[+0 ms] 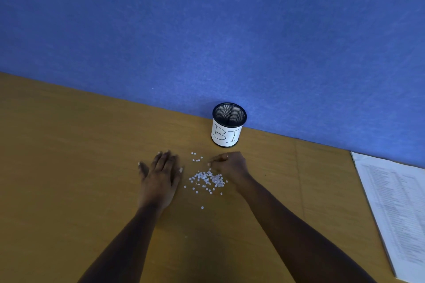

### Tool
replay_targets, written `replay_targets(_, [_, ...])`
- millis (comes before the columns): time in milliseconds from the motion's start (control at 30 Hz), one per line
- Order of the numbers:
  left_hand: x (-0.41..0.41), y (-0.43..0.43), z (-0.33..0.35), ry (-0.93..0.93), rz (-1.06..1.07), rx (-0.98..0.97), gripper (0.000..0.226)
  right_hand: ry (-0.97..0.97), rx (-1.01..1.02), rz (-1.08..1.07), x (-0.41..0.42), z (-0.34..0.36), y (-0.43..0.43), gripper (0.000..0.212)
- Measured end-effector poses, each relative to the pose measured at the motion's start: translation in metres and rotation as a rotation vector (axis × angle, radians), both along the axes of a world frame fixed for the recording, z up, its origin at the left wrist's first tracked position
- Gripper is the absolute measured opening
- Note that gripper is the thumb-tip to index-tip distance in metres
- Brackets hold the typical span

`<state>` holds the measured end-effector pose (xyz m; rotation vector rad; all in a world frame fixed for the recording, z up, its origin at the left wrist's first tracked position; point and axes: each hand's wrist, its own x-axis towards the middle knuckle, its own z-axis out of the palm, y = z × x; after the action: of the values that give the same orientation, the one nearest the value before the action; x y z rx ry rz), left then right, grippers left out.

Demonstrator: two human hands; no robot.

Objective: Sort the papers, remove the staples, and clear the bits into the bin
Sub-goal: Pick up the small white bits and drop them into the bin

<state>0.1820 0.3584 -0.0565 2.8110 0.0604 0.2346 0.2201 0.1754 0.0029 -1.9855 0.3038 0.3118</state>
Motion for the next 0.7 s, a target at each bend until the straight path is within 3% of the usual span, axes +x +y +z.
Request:
replay_targets(167, [0.000, 0.001, 0.000, 0.003, -0.007, -0.001, 0.077, -0.020, 0.388, -0.132, 0.015, 0.030, 0.002, 0.009])
replay_targets(300, [0.000, 0.000, -0.001, -0.024, 0.001, -0.003, 0.071, -0.118, 0.485, -0.220, 0.041, 0.059, -0.003, 0.010])
replay_targets(467, [0.001, -0.001, -0.002, -0.029, 0.007, -0.011, 0.072, -0.204, 0.286, -0.388, 0.068, 0.061, -0.016, 0.010])
replay_targets(700, [0.001, 0.000, -0.003, -0.040, 0.006, -0.009, 0.069, -0.281, 0.010, -0.270, 0.073, 0.062, -0.020, 0.021])
